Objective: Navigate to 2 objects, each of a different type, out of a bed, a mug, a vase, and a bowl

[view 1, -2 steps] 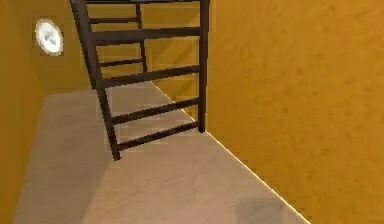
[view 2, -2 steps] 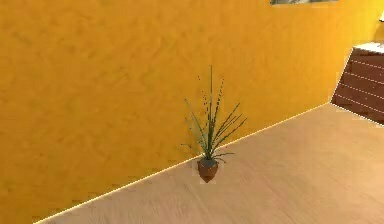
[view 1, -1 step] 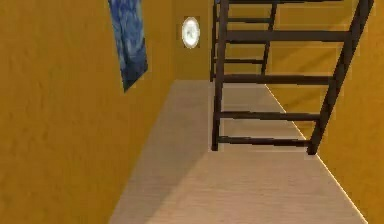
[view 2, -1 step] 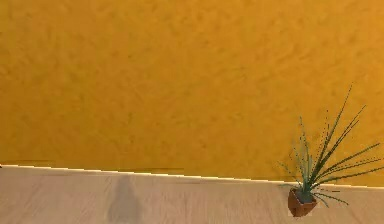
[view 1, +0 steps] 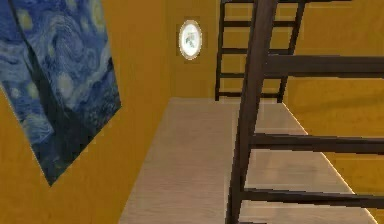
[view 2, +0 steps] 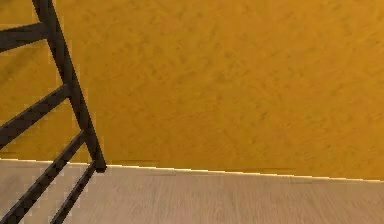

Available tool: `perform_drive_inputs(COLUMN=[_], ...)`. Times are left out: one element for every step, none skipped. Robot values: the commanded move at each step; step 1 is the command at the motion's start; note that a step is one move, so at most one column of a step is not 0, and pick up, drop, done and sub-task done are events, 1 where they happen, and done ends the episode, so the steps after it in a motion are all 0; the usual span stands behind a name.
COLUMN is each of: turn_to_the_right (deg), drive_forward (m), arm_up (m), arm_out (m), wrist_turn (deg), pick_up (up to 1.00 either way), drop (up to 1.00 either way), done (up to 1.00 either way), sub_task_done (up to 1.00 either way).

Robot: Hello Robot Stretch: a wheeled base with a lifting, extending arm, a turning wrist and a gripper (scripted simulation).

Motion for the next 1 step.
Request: perform_drive_inputs(turn_to_the_right=[0.0], drive_forward=[0.20], arm_up=[0.00], arm_out=[0.00], wrist_turn=[0.0], pick_up=[0.00], drop=[0.00], done=[0.00], sub_task_done=[0.00])
